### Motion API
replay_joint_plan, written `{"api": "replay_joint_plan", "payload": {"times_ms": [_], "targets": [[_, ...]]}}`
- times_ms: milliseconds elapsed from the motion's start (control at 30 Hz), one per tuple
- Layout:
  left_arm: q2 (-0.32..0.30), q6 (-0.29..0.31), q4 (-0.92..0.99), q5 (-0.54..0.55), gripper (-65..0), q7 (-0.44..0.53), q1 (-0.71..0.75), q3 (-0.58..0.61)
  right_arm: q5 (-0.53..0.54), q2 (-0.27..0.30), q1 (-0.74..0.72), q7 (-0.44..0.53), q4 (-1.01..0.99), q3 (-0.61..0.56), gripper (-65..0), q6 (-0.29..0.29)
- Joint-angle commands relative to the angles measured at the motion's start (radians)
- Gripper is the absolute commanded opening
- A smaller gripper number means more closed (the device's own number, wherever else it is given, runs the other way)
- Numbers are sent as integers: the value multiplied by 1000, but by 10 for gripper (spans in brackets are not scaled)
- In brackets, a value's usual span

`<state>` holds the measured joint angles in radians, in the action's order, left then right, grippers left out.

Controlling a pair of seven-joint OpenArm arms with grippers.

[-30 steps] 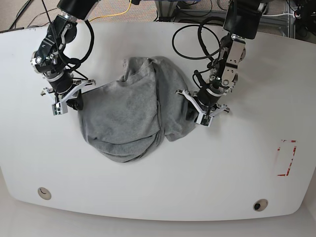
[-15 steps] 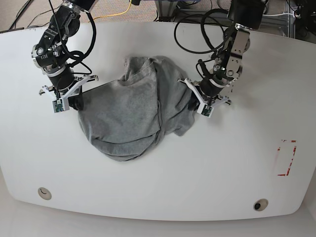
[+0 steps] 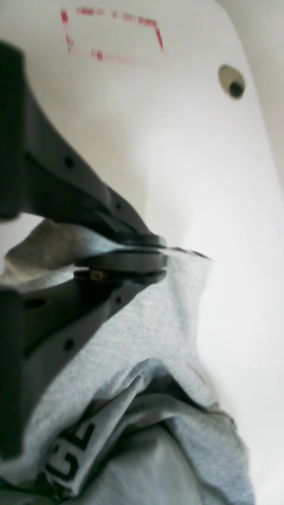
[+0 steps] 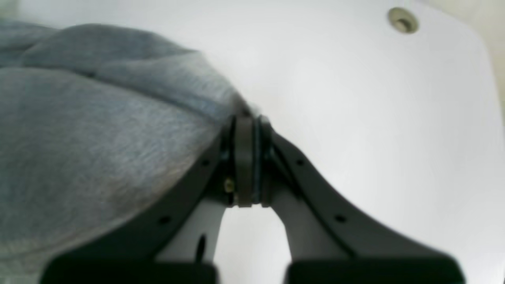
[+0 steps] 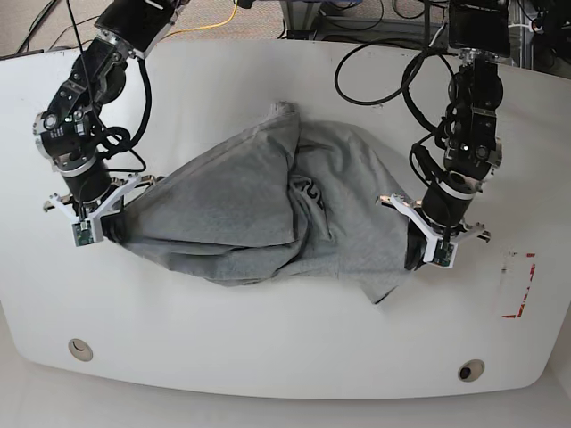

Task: Layout the t-shirt on the table in an organized manner, then fold the t-shirt properly
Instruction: 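Lift the shirt with both grippers and pull it toward the robot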

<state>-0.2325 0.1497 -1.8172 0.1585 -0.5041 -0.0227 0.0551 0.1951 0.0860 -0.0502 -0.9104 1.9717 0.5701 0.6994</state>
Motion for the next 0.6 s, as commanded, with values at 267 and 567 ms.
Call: {"api": "replay_joint_plan", "payload": {"times_ms": [267, 567], "targets": [[-3, -11, -111, 2, -650, -100, -248, -48, 20, 79, -239, -89, 18, -3, -650, -1], [-1, -11, -112, 2, -650, -172, -481, -74, 11, 179, -465, -123, -48, -94, -650, -1]]}}
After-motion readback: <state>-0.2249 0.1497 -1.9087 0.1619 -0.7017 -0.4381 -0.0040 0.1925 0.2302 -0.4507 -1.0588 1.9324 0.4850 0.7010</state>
